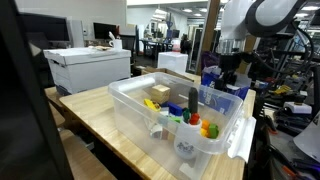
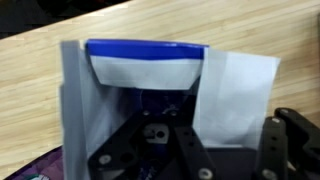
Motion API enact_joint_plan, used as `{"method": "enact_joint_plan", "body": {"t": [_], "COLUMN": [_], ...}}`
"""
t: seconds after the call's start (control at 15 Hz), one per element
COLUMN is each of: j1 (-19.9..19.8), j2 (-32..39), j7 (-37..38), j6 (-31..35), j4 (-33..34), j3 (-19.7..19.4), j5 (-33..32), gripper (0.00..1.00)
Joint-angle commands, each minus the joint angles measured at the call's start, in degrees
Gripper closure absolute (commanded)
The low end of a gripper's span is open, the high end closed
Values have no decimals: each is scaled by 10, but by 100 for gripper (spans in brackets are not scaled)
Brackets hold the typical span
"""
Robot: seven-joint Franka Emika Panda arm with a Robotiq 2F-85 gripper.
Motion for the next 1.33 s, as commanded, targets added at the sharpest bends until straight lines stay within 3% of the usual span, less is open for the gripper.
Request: {"method": "enact_joint_plan", "body": {"t": [0.0, 0.47, 1.27], "j1": [4, 4, 17], "j2": [5, -2, -46], "j7": [-29, -20, -9], "j6": [16, 3, -82], "j4": [-8, -3, 24], "j3": [-4, 2, 44], "j5": [21, 10, -52], "gripper": [100, 98, 98]}}
